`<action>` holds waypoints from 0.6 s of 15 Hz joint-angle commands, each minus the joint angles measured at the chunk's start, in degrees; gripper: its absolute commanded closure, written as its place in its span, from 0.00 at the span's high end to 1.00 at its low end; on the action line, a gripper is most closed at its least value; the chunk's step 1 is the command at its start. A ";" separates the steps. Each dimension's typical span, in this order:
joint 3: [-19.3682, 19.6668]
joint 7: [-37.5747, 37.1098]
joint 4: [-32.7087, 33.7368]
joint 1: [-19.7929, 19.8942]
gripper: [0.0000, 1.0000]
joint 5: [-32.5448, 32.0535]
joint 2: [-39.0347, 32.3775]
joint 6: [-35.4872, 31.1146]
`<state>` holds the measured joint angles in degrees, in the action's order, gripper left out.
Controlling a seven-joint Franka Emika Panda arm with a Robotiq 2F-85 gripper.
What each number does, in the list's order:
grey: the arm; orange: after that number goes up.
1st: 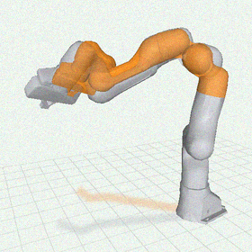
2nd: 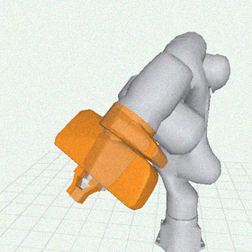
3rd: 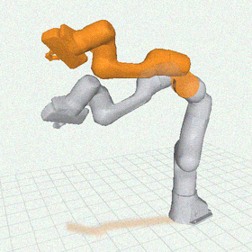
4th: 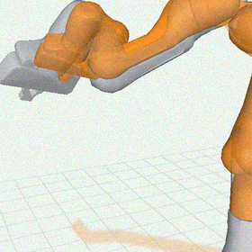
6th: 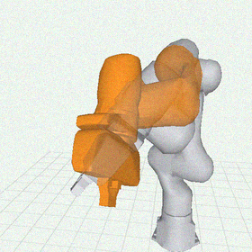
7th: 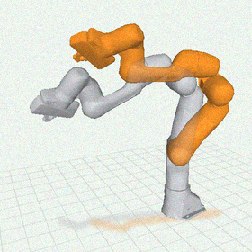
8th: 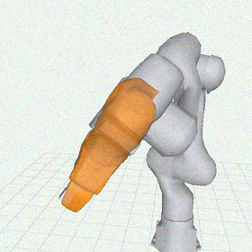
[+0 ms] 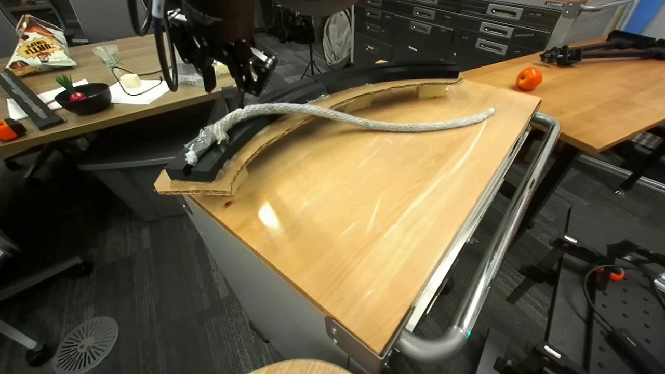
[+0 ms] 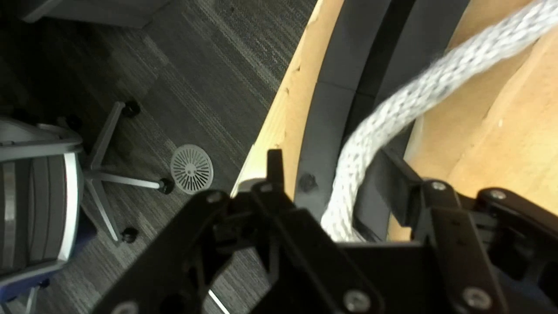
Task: Put the white rope on the black board
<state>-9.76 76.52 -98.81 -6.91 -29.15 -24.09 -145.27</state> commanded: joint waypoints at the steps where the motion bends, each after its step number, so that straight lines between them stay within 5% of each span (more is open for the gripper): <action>1: 2.85 -7.78 -2.67 -0.88 0.90 2.26 5.40 4.59; 3: 2.99 -10.32 -5.52 0.55 1.00 4.77 7.73 7.40; 8: 2.00 -13.58 -15.09 3.47 1.00 15.76 11.90 11.23; 9: 2.75 -12.36 -10.60 2.57 1.00 11.95 8.53 10.34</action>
<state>-7.01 64.15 -109.60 -4.31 -17.13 -15.52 -135.07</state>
